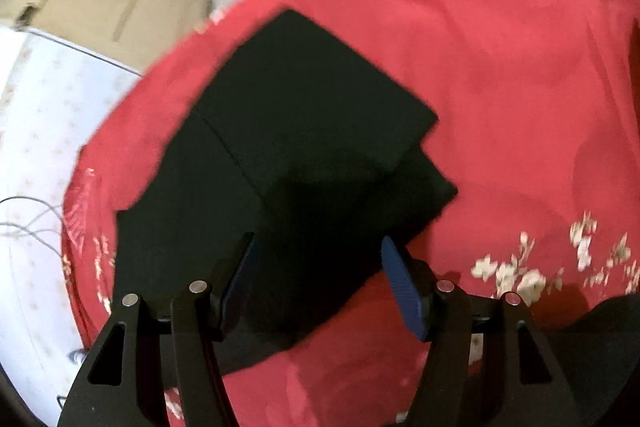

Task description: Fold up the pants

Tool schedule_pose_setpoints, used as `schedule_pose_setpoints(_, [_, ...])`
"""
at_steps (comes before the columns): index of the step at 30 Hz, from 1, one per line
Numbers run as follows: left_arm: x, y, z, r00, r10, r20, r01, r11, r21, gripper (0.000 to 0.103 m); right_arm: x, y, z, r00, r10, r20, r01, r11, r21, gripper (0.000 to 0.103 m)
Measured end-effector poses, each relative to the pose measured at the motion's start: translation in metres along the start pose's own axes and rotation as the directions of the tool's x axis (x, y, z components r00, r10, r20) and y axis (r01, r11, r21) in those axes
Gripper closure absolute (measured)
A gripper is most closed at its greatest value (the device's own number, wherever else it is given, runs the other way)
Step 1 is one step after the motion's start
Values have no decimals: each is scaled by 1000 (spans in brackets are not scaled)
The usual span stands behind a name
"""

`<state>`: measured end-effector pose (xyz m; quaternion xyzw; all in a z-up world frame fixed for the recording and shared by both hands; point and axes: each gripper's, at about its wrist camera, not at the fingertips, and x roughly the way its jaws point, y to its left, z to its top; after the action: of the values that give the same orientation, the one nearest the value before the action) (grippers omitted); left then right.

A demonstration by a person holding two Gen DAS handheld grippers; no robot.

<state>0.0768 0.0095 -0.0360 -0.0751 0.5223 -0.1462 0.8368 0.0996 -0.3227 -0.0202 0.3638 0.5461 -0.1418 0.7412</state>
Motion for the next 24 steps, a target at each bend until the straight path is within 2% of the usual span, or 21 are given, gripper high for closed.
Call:
schedule_pose_setpoints(4, [5, 1, -4, 1000, 6, -21, -7, 1000, -7, 71, 17, -8, 2, 997, 39, -64, -35, 997, 65, 39])
schedule_pose_setpoints(7, [8, 1, -6, 1000, 11, -29, -11, 1000, -2, 71, 19, -6, 4, 997, 62, -33, -60, 996, 66, 39])
schedule_pose_setpoints(9, [11, 0, -9, 999, 14, -33, -14, 1000, 3, 71, 18, -6, 3, 997, 80, 10, -80, 995, 65, 42])
schedule_pose_setpoints(11, [14, 0, -10, 999, 15, -32, -15, 1000, 10, 71, 18, -4, 4, 999, 45, 30, -47, 997, 57, 68])
schedule_pose_setpoints(12, [14, -1, -10, 999, 15, -28, -15, 1000, 14, 71, 16, -5, 6, 999, 31, 33, -34, 997, 68, 76])
schedule_pose_setpoints(14, [12, 1, -9, 999, 13, -33, -12, 1000, 10, 71, 8, -13, 6, 998, 46, 47, -50, 994, 99, 100])
schedule_pose_setpoints(19, [5, 4, -8, 999, 12, -37, -12, 1000, -6, 71, -32, -19, -2, 995, 26, 97, -36, 994, 106, 100])
schedule_pose_setpoints(20, [5, 5, -7, 999, 12, -37, -12, 1000, -9, 71, -32, -21, -3, 996, 8, 86, -17, 994, 104, 103])
schedule_pose_setpoints(24, [2, 4, -5, 999, 13, -30, -14, 1000, -9, 71, -18, -11, -1, 996, -90, 26, 88, 994, 69, 103])
